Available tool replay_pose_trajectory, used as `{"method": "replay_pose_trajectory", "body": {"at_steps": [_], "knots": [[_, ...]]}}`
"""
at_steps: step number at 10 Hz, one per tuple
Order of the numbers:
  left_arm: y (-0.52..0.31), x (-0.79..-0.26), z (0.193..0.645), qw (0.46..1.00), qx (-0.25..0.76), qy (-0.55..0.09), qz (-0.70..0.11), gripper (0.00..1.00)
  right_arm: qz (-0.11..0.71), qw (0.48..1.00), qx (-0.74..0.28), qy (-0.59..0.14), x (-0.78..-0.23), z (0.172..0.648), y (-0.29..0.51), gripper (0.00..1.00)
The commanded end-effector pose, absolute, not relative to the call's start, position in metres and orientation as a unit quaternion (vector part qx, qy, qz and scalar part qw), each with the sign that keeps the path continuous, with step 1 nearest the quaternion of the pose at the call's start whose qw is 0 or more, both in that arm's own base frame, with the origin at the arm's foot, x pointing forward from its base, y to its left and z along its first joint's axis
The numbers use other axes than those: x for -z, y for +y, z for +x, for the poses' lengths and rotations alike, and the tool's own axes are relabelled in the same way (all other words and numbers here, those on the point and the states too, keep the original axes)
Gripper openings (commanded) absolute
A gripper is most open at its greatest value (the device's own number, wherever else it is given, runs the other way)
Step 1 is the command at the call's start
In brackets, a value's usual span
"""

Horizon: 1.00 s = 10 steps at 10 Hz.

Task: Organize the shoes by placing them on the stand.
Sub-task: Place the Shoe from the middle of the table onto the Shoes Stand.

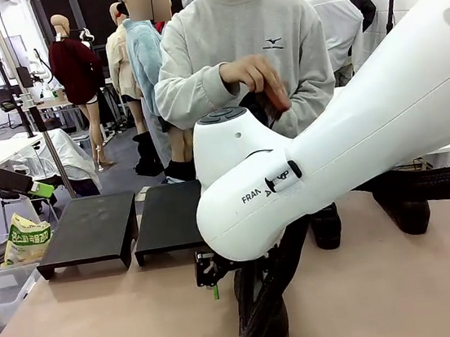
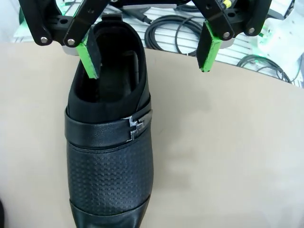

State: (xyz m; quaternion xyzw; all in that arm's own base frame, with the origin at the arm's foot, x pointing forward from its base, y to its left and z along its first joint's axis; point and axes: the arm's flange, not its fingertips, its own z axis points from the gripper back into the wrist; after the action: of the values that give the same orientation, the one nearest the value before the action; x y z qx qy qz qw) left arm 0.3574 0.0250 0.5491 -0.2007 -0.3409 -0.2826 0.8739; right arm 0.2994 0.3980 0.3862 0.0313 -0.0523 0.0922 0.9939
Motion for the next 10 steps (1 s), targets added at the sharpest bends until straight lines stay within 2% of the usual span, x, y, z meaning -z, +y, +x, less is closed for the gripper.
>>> {"method": "replay_pose_trajectory", "body": {"at_steps": [1, 3, 5, 7, 10], "knots": [[0.028, -0.548, 0.358, 0.868, 0.293, -0.343, -0.205, 1.00, 0.008, 0.992, -0.105, -0.062, -0.402, 0.287, 0.390, 1.00], [0.028, -0.548, 0.358, 0.868, 0.293, -0.343, -0.205, 1.00, -0.015, 0.989, -0.134, -0.058, -0.438, 0.284, 0.350, 1.00], [0.028, -0.548, 0.358, 0.868, 0.293, -0.343, -0.205, 1.00, 0.012, 0.989, -0.145, -0.027, -0.440, 0.302, 0.287, 1.00], [0.028, -0.548, 0.358, 0.868, 0.293, -0.343, -0.205, 1.00, 0.020, 0.989, -0.142, 0.024, -0.412, 0.315, 0.218, 1.00], [0.028, -0.548, 0.358, 0.868, 0.293, -0.343, -0.205, 1.00, 0.072, 0.987, -0.135, 0.042, -0.381, 0.324, 0.140, 1.00]]}}
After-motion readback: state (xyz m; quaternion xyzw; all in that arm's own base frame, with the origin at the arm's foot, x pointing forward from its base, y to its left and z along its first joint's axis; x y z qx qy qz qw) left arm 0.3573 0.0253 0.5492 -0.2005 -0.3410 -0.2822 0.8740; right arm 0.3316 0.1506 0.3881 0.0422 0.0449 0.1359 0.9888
